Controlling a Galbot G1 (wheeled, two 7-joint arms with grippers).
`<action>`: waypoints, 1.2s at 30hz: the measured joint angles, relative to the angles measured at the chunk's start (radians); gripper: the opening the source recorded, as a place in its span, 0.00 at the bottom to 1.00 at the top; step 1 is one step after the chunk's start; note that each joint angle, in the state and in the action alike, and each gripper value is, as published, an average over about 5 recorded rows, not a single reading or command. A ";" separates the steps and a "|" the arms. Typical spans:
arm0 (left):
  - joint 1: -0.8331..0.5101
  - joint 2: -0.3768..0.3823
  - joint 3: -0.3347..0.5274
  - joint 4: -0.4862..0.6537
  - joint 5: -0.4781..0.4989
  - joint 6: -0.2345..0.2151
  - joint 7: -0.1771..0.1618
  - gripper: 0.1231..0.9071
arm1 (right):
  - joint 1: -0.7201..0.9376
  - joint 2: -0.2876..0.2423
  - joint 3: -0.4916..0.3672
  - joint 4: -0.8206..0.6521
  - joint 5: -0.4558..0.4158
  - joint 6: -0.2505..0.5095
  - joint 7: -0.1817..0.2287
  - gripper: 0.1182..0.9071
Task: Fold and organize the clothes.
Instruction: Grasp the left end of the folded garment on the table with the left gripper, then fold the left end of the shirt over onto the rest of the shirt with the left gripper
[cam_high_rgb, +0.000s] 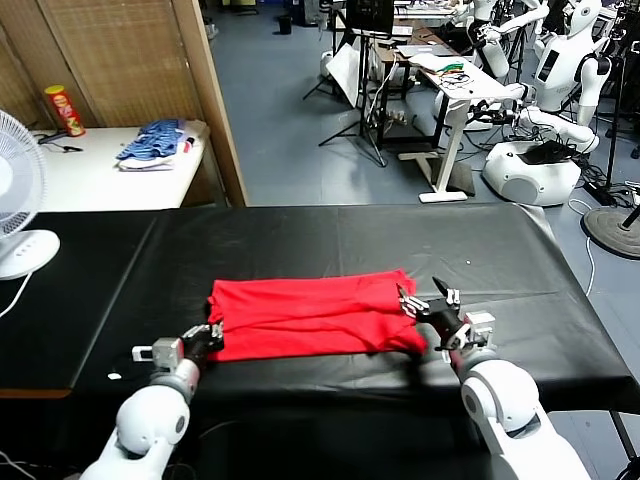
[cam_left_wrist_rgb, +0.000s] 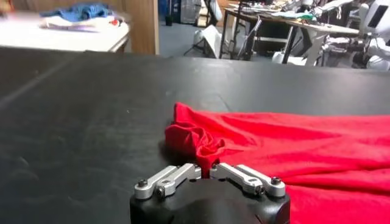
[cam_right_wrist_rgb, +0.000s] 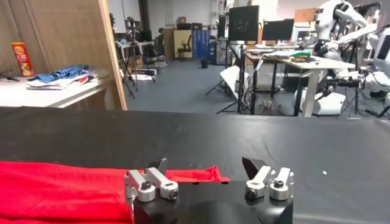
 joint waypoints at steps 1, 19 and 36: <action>0.004 0.014 -0.006 0.004 0.019 -0.007 0.005 0.05 | -0.003 0.000 0.001 0.004 0.000 -0.001 0.000 0.86; 0.035 0.226 -0.049 -0.123 0.022 0.037 -0.023 0.05 | -0.059 0.033 0.006 0.040 -0.055 -0.004 0.002 0.86; -0.137 -0.097 0.247 -0.197 -0.284 0.132 -0.124 0.05 | -0.113 0.059 0.029 0.062 -0.086 -0.008 0.003 0.86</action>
